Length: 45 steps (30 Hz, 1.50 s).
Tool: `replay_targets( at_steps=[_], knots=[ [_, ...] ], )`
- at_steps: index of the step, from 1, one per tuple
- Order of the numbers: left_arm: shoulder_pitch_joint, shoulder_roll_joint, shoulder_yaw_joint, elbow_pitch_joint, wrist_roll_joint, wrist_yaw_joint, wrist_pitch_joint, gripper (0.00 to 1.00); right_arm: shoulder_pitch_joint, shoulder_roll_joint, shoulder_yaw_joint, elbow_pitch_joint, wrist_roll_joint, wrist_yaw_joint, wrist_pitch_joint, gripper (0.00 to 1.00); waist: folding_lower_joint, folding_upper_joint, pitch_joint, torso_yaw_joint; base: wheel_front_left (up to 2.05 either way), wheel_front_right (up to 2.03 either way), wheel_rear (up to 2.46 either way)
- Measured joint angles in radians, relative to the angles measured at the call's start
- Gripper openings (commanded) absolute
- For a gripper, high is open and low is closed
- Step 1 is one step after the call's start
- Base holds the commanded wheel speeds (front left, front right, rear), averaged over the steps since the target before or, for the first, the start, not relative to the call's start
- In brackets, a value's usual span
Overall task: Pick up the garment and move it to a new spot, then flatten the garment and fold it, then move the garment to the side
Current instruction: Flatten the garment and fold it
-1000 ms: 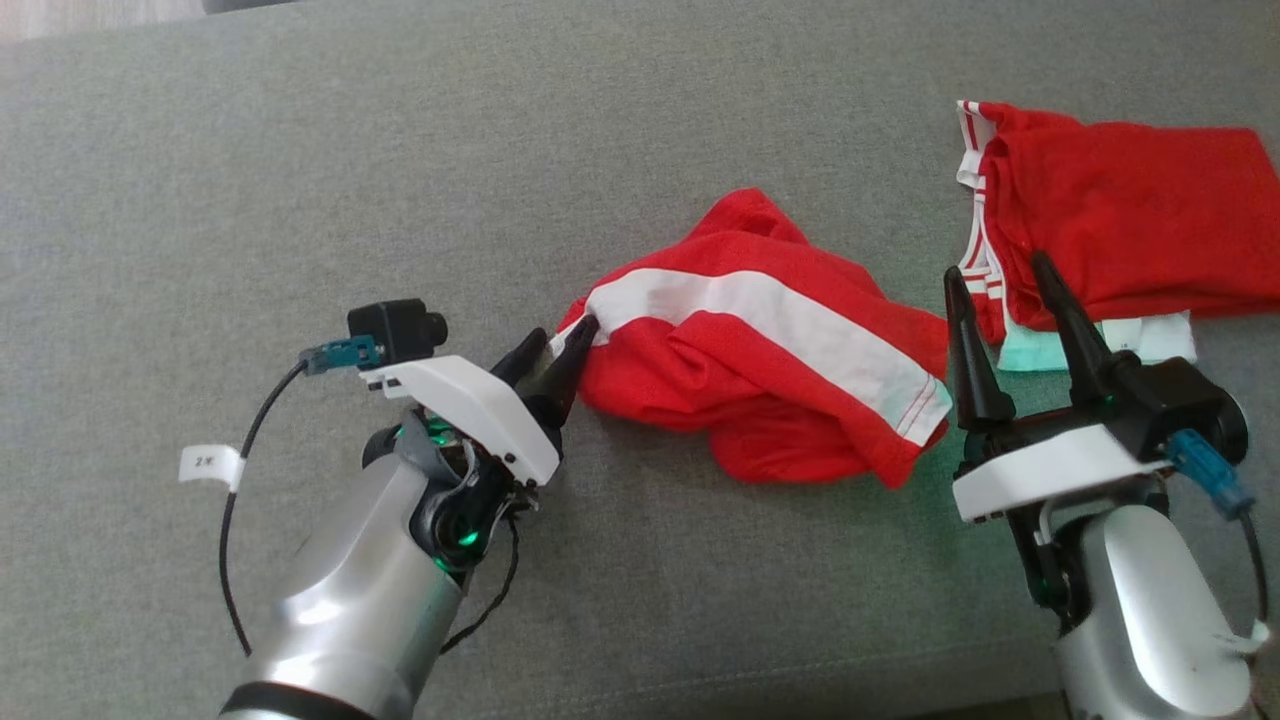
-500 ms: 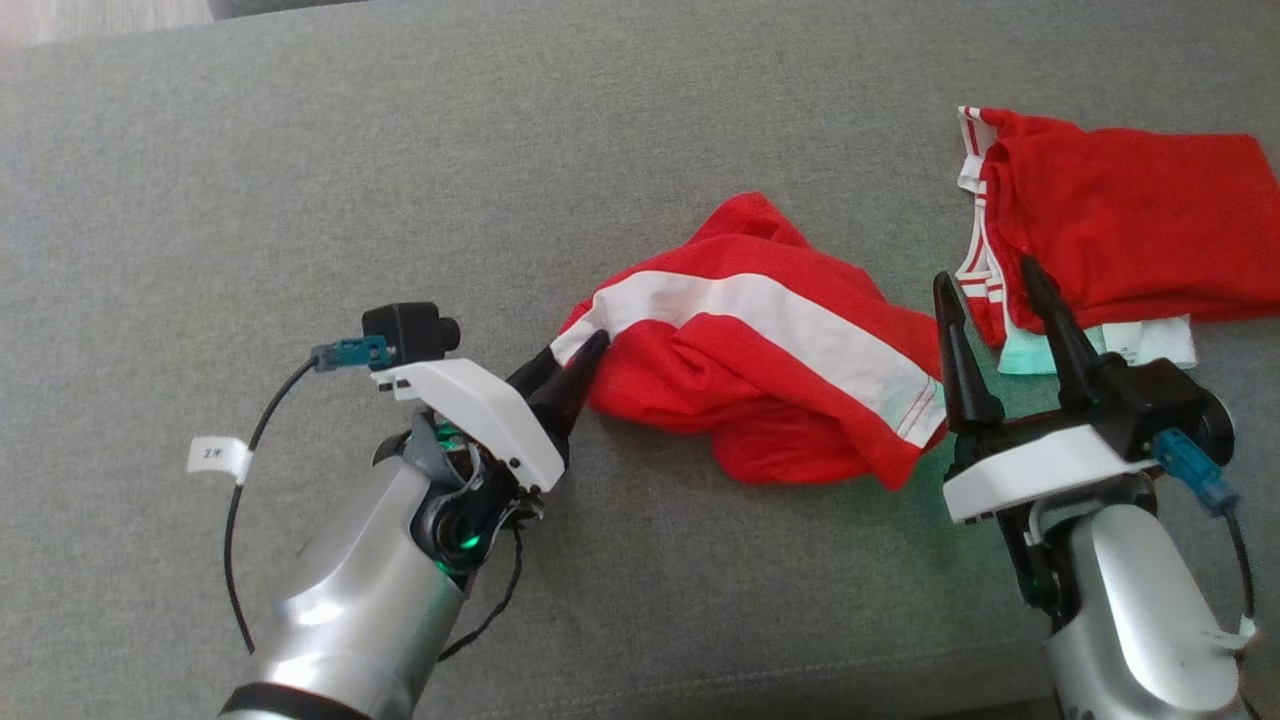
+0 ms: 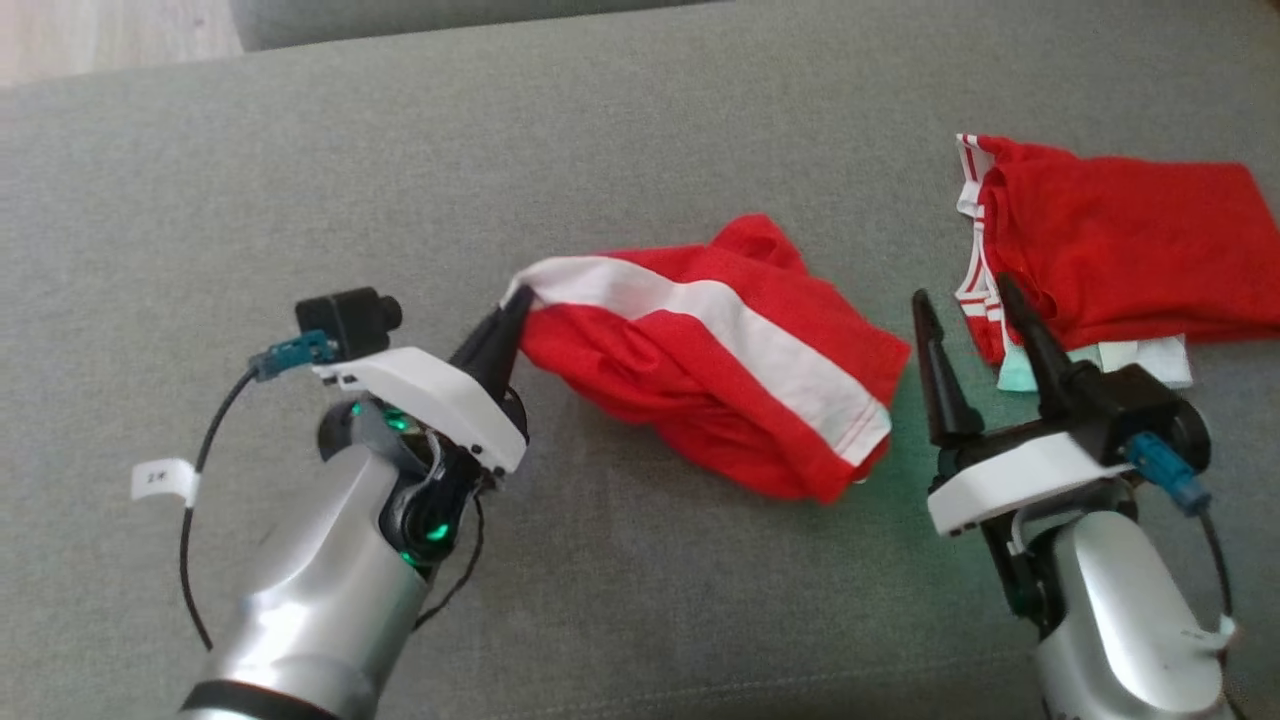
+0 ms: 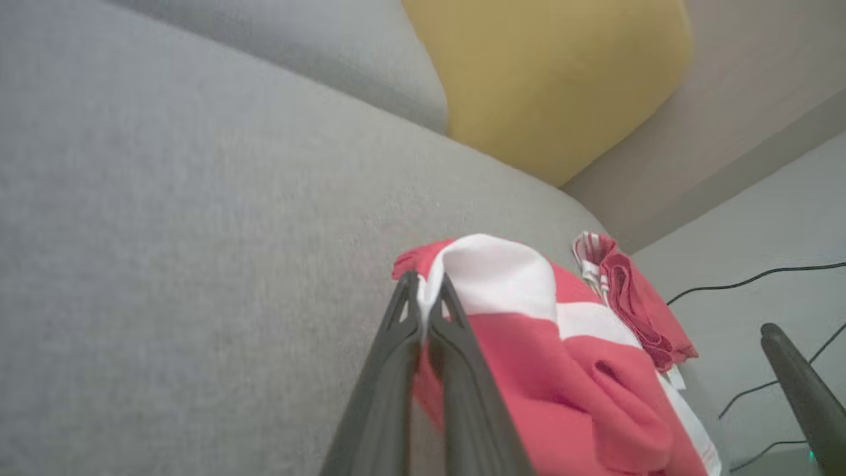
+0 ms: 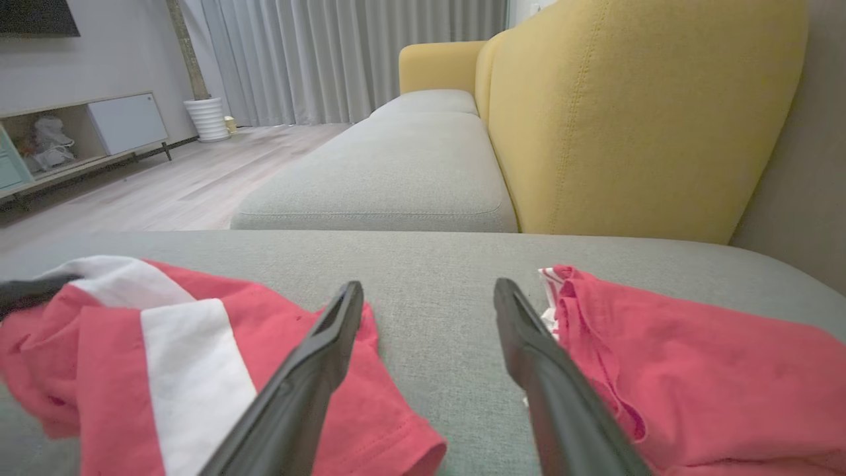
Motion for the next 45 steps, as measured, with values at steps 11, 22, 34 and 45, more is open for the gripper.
replay_targets(
  at_steps=[11, 22, 34, 45],
  knots=[
    [-0.119, 0.044, -0.008, -0.100, 0.147, 0.056, -0.116, 0.00, 0.001, 0.009, 0.052, 0.031, 0.022, 0.000, 0.006, 1.00, 0.0000, 0.0000, -0.037, -0.002, 0.00, 0.00, 0.00],
    [-0.385, -0.017, 0.041, -0.209, 0.213, 0.077, -0.163, 0.00, -0.014, 0.011, 0.095, 0.079, 0.084, 0.000, -0.040, 1.00, 0.0000, 0.0000, -0.046, -0.059, 0.00, 0.00, 0.00],
    [-0.320, -0.057, 0.188, -0.256, 0.311, 0.152, -0.171, 0.00, -0.036, 0.011, 0.107, 0.115, 0.109, 0.000, -0.068, 1.00, 0.0000, 0.0000, -0.019, -0.064, 0.00, 0.00, 0.00],
    [-0.071, 0.054, 0.104, 0.030, 0.414, 0.140, -0.163, 0.00, -0.044, 0.011, 0.110, 0.128, 0.108, 0.000, -0.075, 1.00, 0.0000, 0.0000, -0.007, -0.016, 0.00, 0.00, 0.00]
  ],
)
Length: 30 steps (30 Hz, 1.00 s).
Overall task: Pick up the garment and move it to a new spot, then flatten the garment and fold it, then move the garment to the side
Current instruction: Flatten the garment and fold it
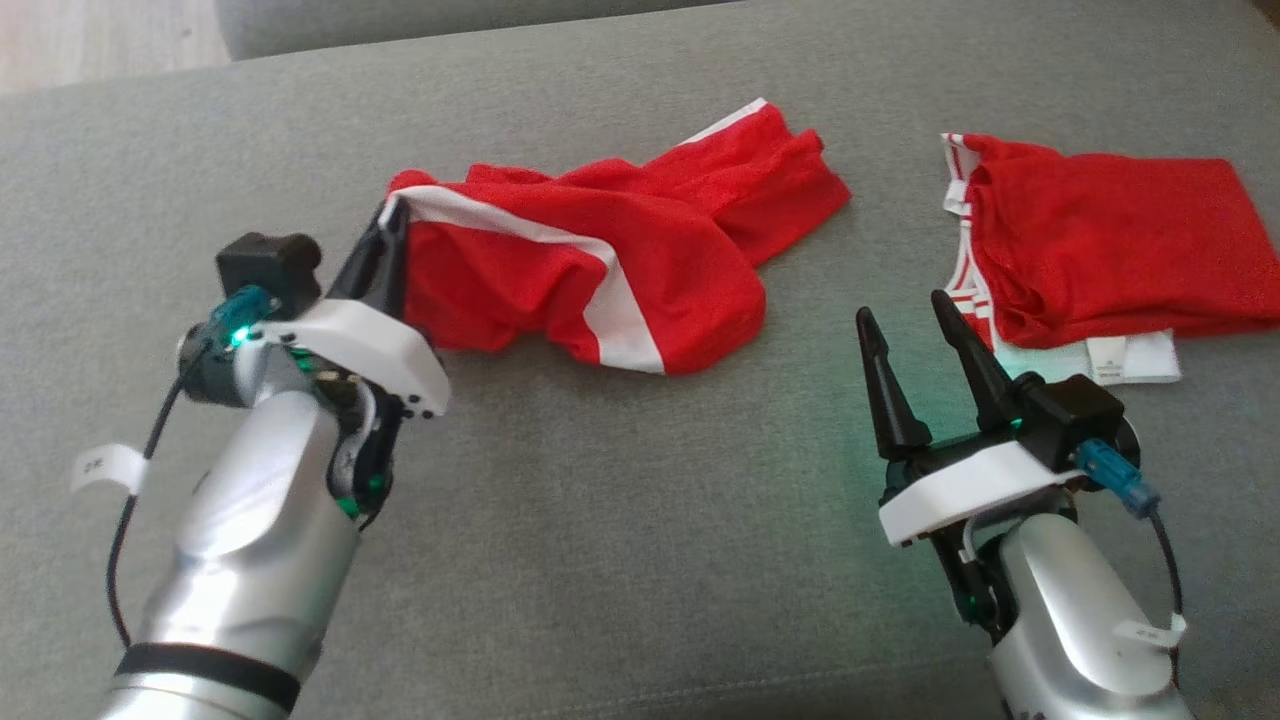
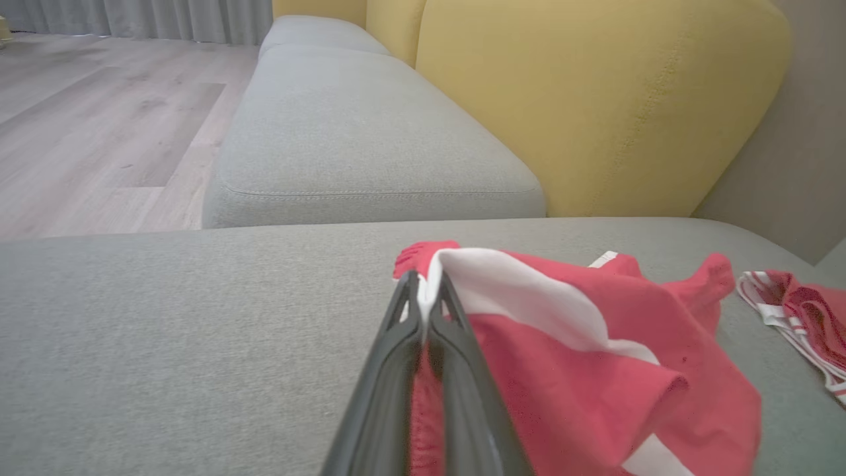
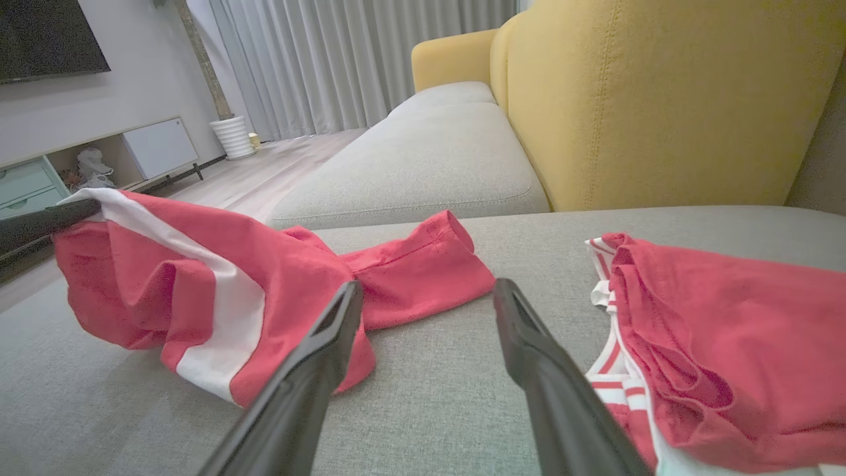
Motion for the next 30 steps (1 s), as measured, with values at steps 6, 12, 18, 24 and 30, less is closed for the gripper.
replay_targets(
  at_steps=[6, 12, 18, 24, 30],
  knots=[
    [-0.001, 0.003, 0.041, 0.025, 0.036, 0.001, -0.001, 1.00, -0.001, 0.000, 0.010, 0.001, -0.003, 0.000, 0.001, 1.00, 0.0000, 0.0000, 0.004, 0.024, 0.00, 0.00, 0.00],
    [0.000, -0.002, 0.080, 0.065, 0.072, 0.019, -0.001, 1.00, -0.001, 0.000, 0.027, 0.002, -0.010, 0.000, 0.004, 1.00, 0.0000, 0.0000, -0.002, 0.042, 0.00, 0.00, 0.00],
    [0.008, -0.003, 0.196, -0.003, 0.073, 0.028, -0.001, 1.00, -0.001, 0.000, 0.027, 0.001, -0.010, 0.000, 0.012, 1.00, 0.0000, 0.0000, -0.008, 0.058, 0.00, 0.00, 0.00],
    [0.151, -0.031, 0.319, -0.204, 0.083, 0.000, -0.007, 1.00, 0.006, 0.000, 0.035, 0.004, -0.010, 0.000, 0.056, 1.00, 0.0000, 0.0000, -0.017, 0.098, 0.00, 0.00, 0.00],
    [0.298, -0.086, 0.363, -0.341, 0.119, -0.021, -0.007, 1.00, 0.033, 0.000, 0.016, 0.025, 0.012, 0.000, 0.103, 1.00, 0.0000, 0.0000, -0.021, 0.153, 0.00, 0.00, 0.00]
  ],
)
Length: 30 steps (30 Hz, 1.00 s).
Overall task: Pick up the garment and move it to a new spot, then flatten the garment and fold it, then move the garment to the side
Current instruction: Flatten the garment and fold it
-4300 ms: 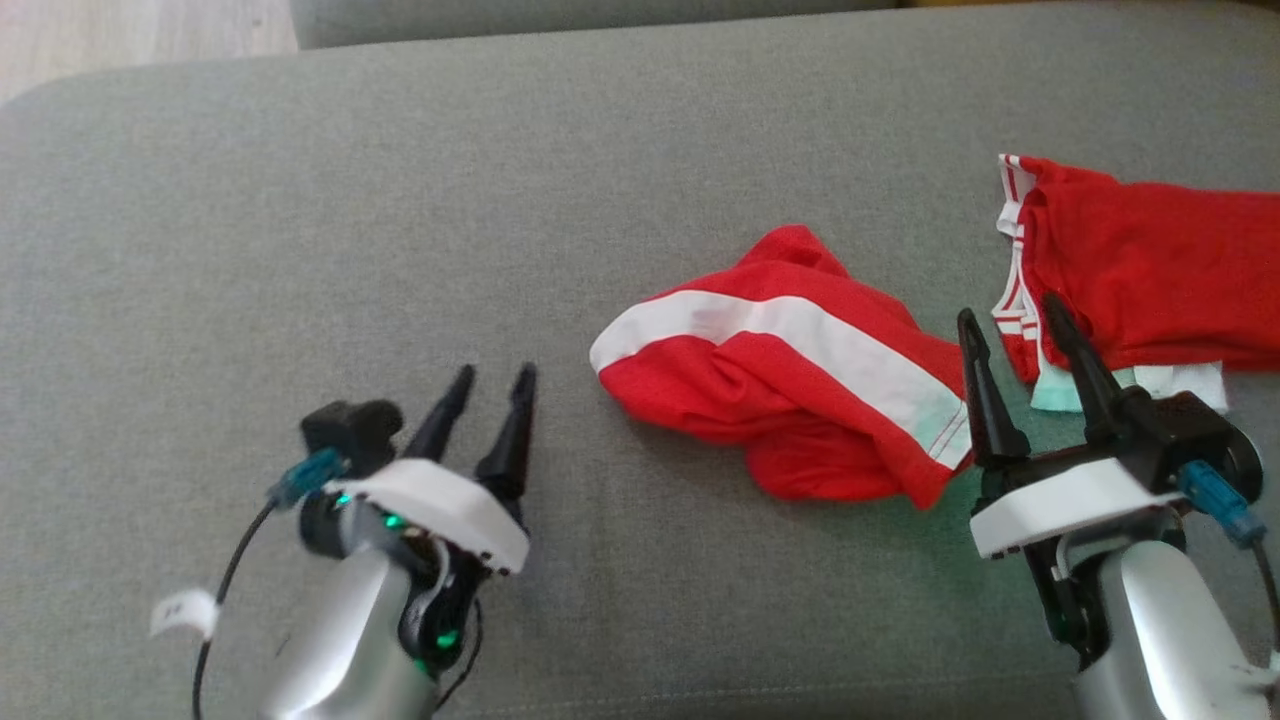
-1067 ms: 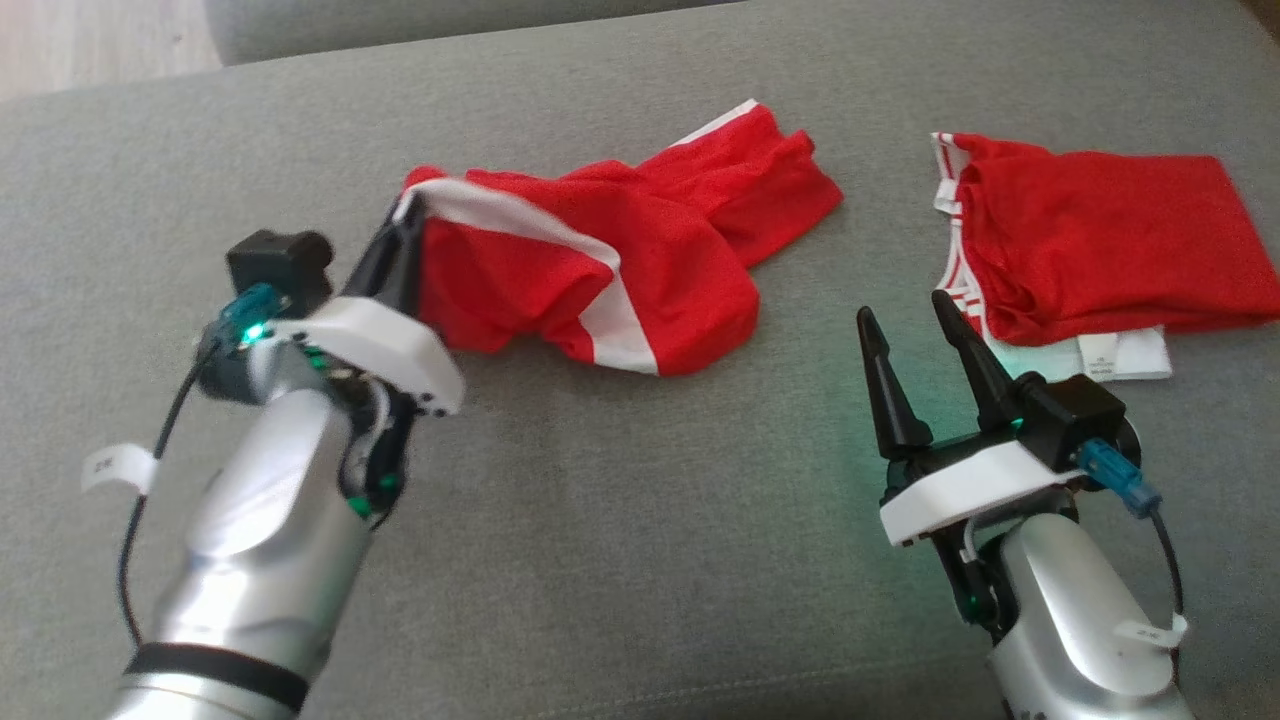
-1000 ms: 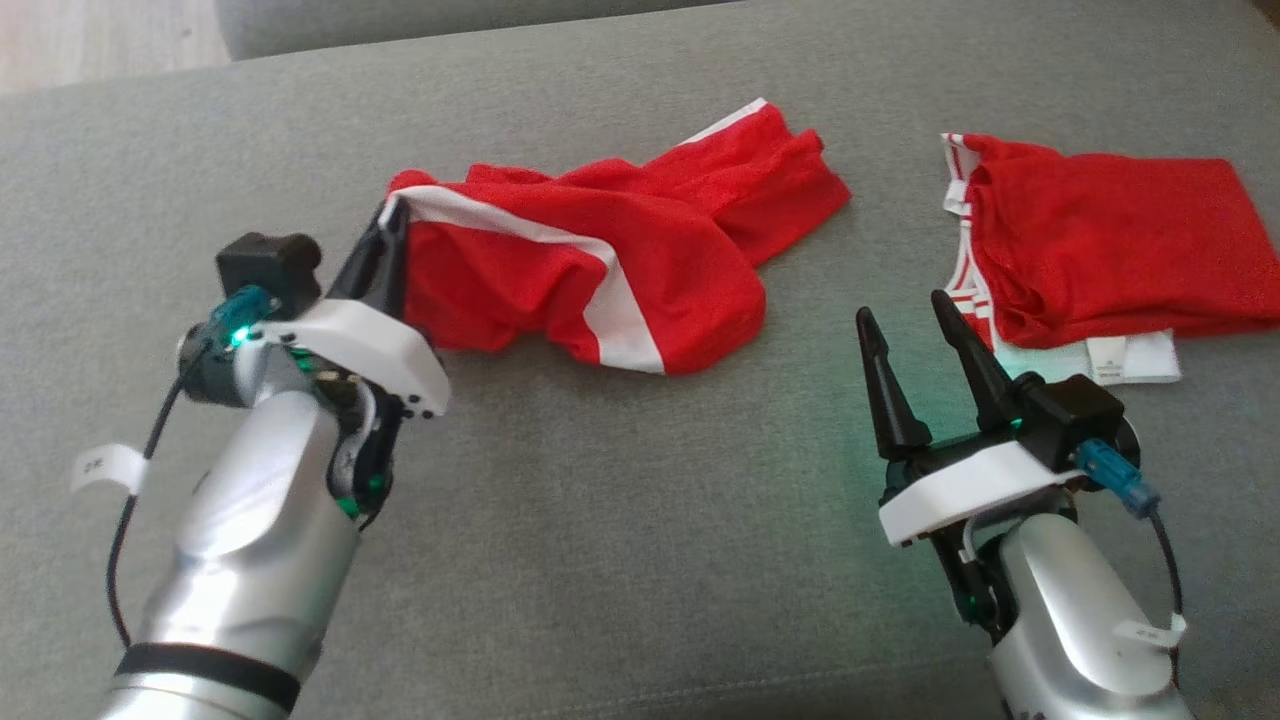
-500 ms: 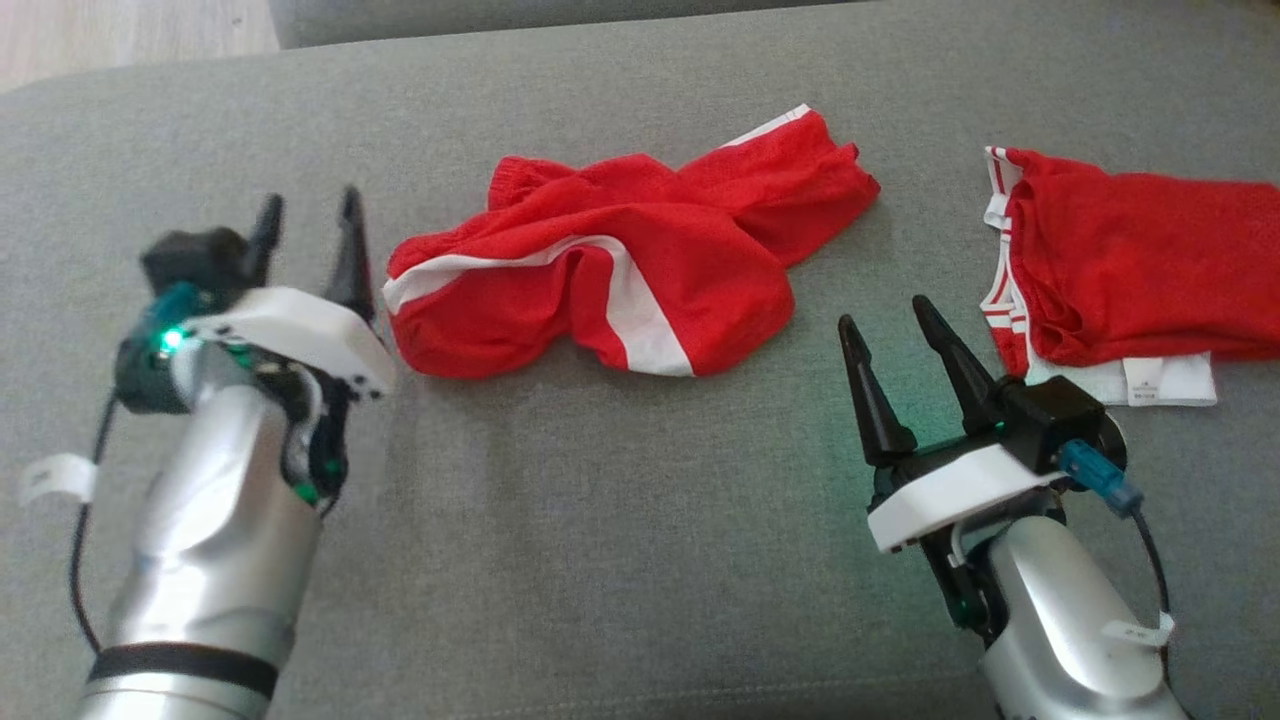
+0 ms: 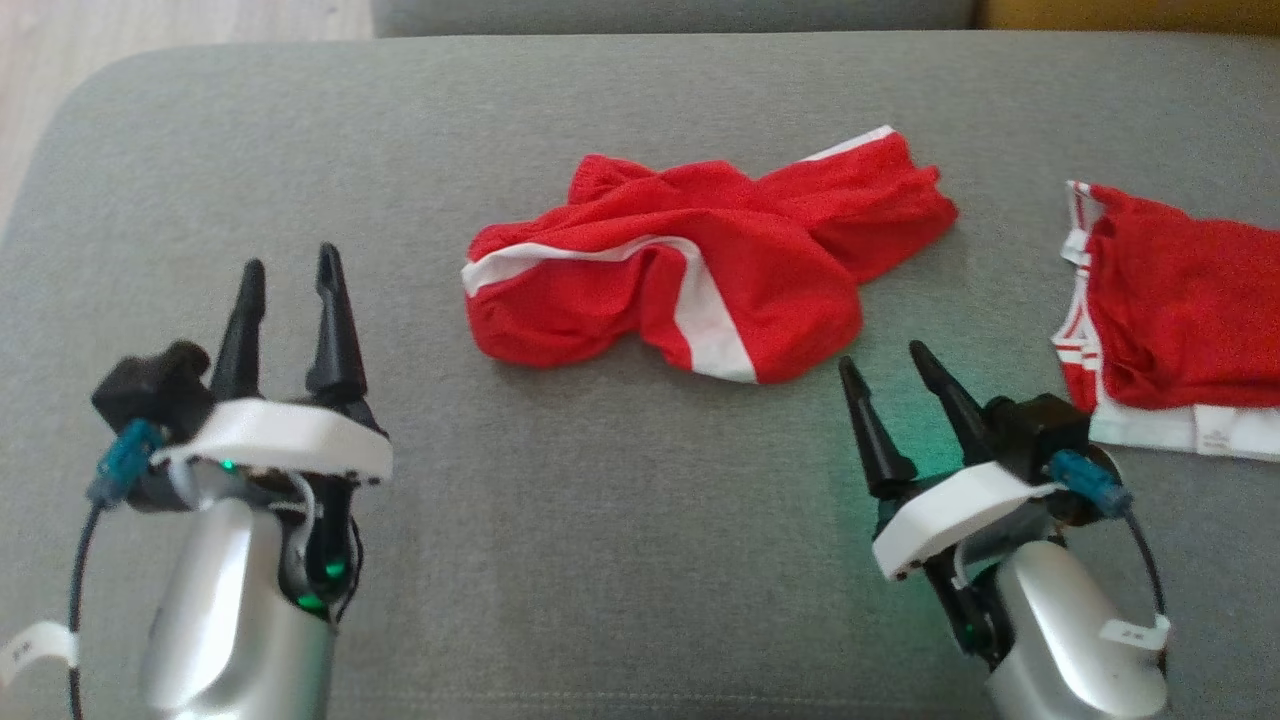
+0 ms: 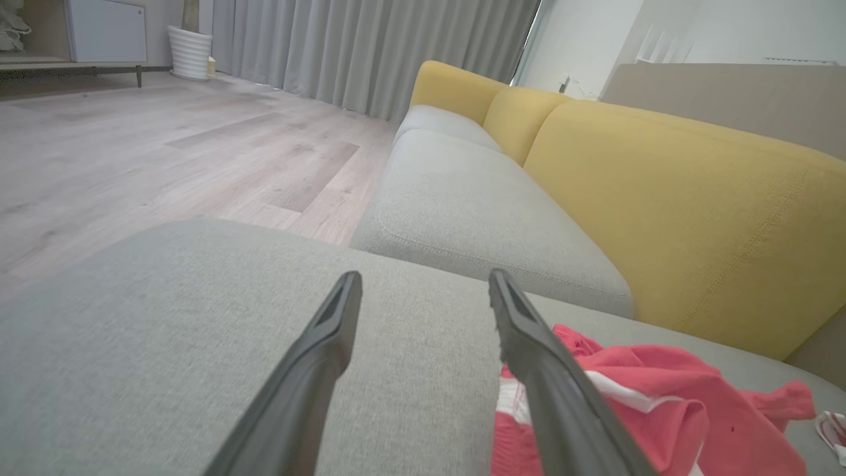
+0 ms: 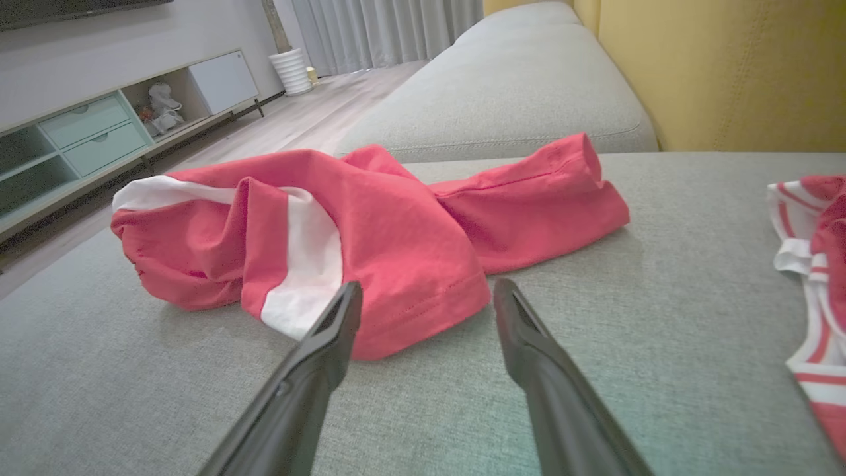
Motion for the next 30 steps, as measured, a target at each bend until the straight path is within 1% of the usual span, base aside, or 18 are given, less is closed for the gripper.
replay_targets(
  at_steps=[4, 8, 14, 19, 20, 21, 26, 30],
  knots=[
    [0.032, -0.022, -0.001, -0.026, 0.007, -0.020, 0.000, 1.00, -0.008, 0.001, -0.055, 0.028, 0.002, 0.000, 0.015, 1.00, 0.0000, 0.0000, 0.005, 0.037, 0.00, 0.00, 0.00],
    [0.033, -0.029, -0.007, -0.026, 0.006, -0.032, 0.000, 1.00, -0.042, 0.001, -0.084, 0.083, 0.002, 0.000, 0.043, 1.00, 0.0000, 0.0000, 0.014, 0.065, 0.00, 0.00, 0.00],
    [0.033, -0.037, -0.019, -0.022, 0.004, -0.033, 0.000, 1.00, -0.129, -0.003, -0.094, 0.187, 0.004, 0.000, 0.081, 1.00, 0.0000, 0.0000, 0.038, 0.094, 0.00, 0.00, 0.00],
    [0.033, -0.038, -0.029, -0.020, -0.014, -0.030, 0.000, 1.00, -0.177, -0.015, -0.100, 0.264, 0.025, 0.000, 0.086, 1.00, 0.0000, 0.0000, 0.057, 0.110, 0.00, 0.00, 0.00],
    [0.033, -0.038, -0.031, -0.020, -0.015, -0.029, 0.000, 1.00, -0.183, -0.016, -0.098, 0.274, 0.031, 0.000, 0.089, 0.58, 0.0000, 0.0000, 0.059, 0.112, 0.00, 0.00, 0.00],
    [0.033, -0.038, -0.032, -0.020, -0.015, -0.023, 0.000, 1.00, -0.188, -0.017, -0.092, 0.283, 0.036, 0.000, 0.089, 0.00, 0.0000, 0.0000, 0.061, 0.113, 0.00, 0.00, 0.00],
    [0.033, -0.038, -0.033, -0.018, -0.016, -0.021, 0.000, 1.00, -0.204, -0.021, -0.068, 0.297, 0.048, 0.000, 0.062, 0.00, 0.0000, 0.0000, 0.064, 0.110, 0.00, 0.00, 0.00],
    [0.033, -0.038, -0.035, -0.015, -0.016, -0.013, 0.000, 1.00, -0.213, -0.047, -0.045, 0.294, 0.048, 0.000, 0.027, 0.00, 0.0000, 0.0000, 0.054, 0.099, 0.00, 0.00, 0.00]
  ],
)
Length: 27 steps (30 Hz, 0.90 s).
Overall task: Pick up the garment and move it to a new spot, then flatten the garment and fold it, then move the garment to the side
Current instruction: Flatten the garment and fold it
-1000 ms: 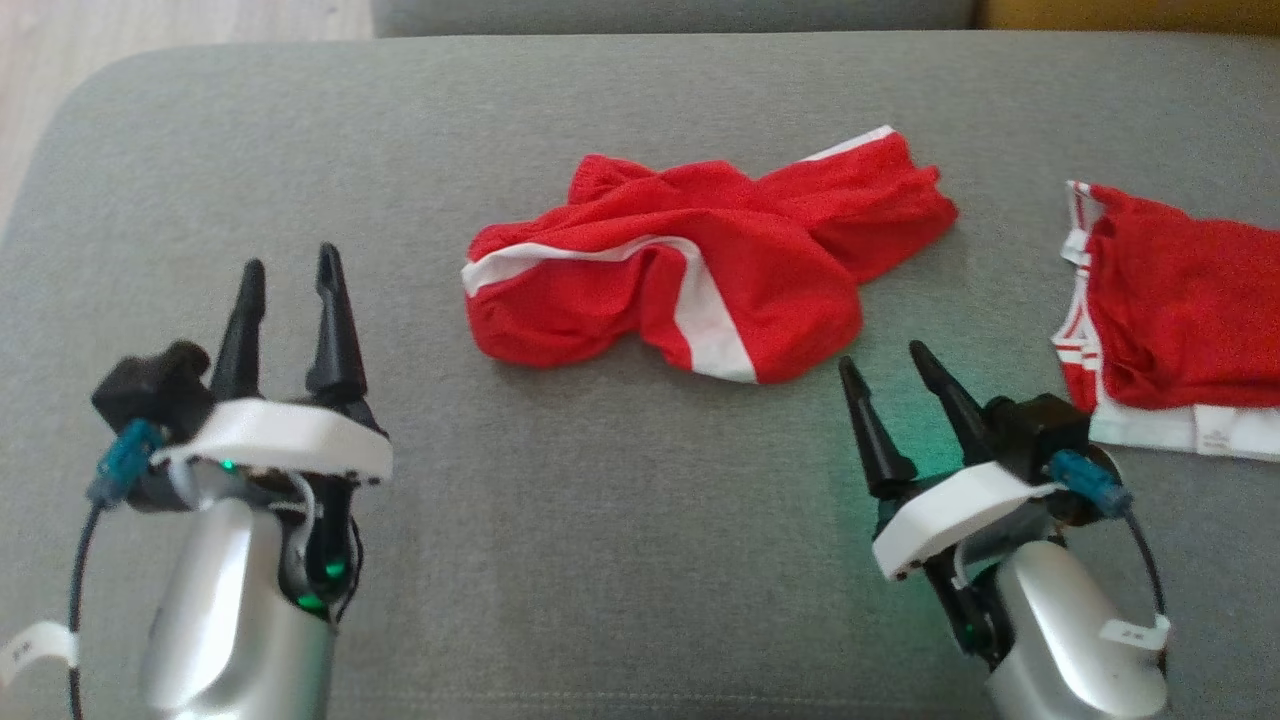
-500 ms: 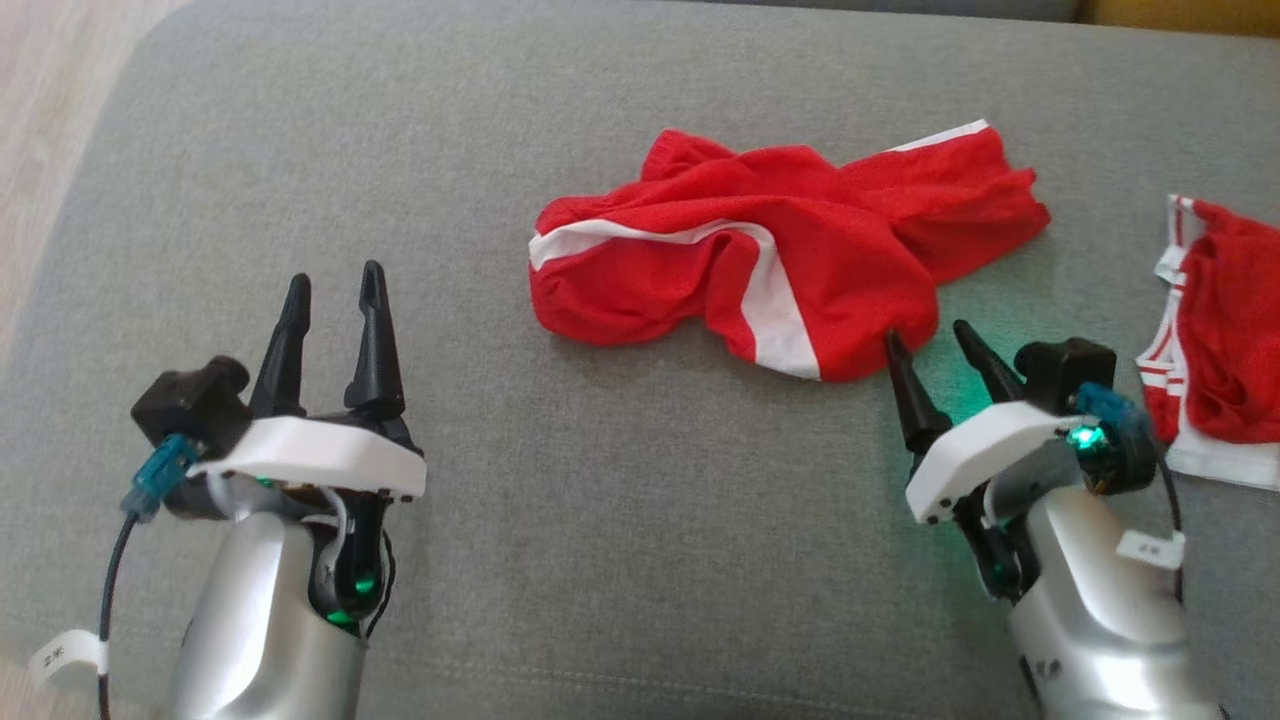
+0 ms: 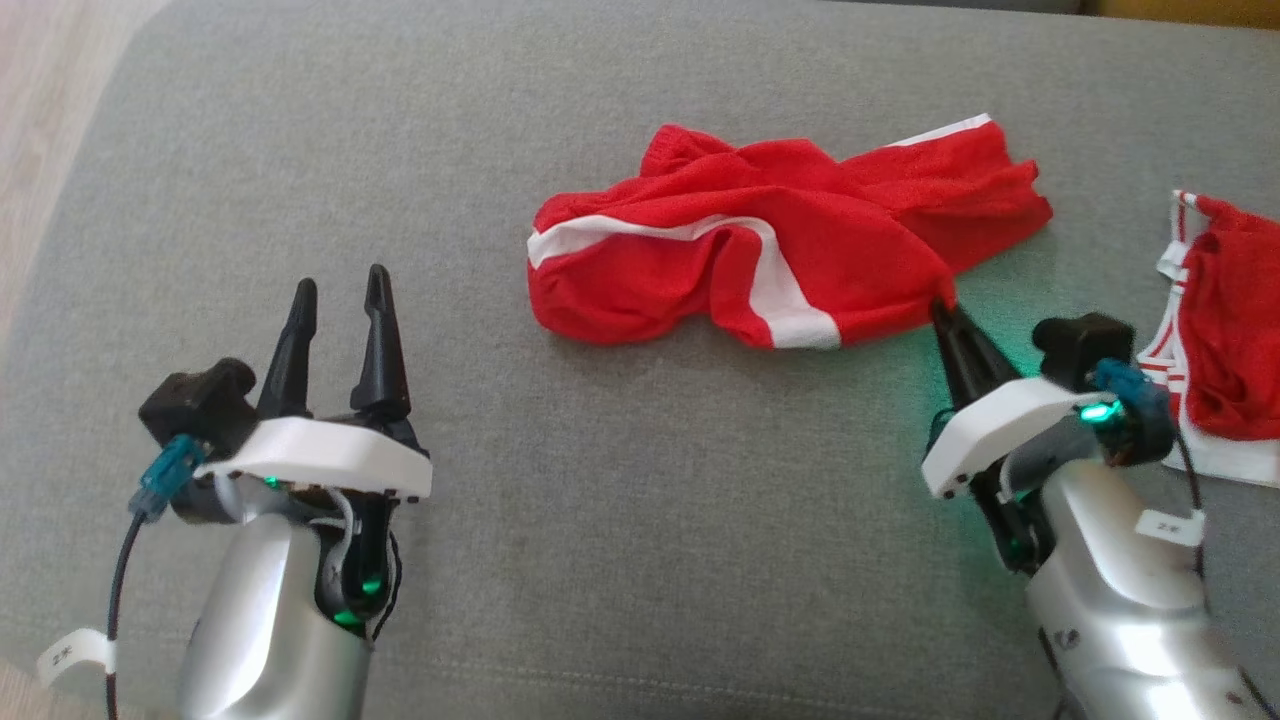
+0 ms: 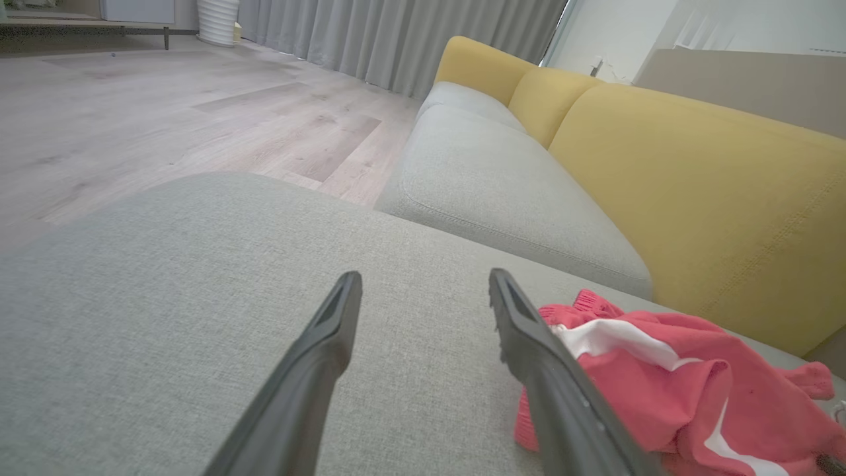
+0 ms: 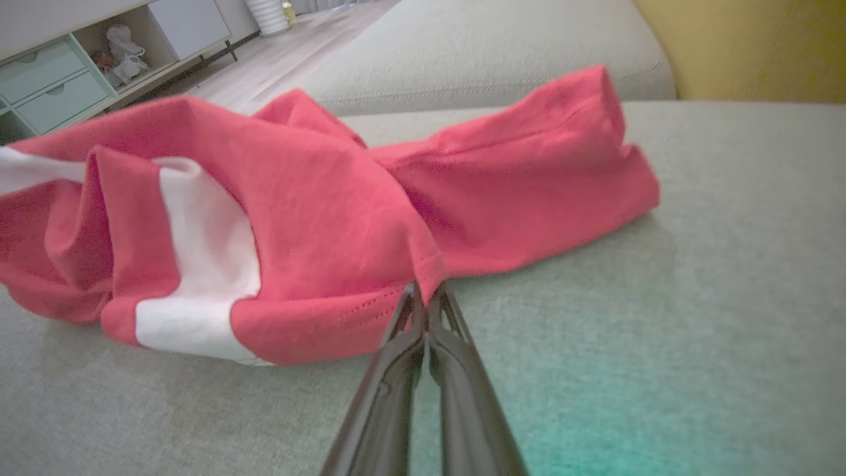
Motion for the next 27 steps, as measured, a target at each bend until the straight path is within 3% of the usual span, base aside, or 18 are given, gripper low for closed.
replay_targets(
  at_steps=[9, 20, 27],
  knots=[
    [0.009, -0.001, -0.010, 0.005, -0.010, 0.002, 0.000, 1.00, -0.001, -0.084, 0.025, -0.136, 0.000, 0.000, 0.024, 0.00, 0.0000, 0.0000, -0.048, -0.030, 0.00, 0.00, 0.00],
    [0.036, 0.000, -0.034, -0.003, -0.026, 0.009, 0.000, 1.00, 0.040, -0.239, 0.045, -0.364, 0.000, 0.000, 0.288, 0.00, 0.0000, 0.0000, -0.054, -0.025, 0.00, 0.00, 0.00],
    [0.029, -0.001, -0.072, -0.006, -0.044, 0.009, 0.000, 1.00, -0.028, -0.275, 0.106, -0.340, 0.009, 0.000, 0.381, 0.00, 0.0000, 0.0000, -0.013, 0.016, 0.00, 0.00, 0.00]
  ],
)
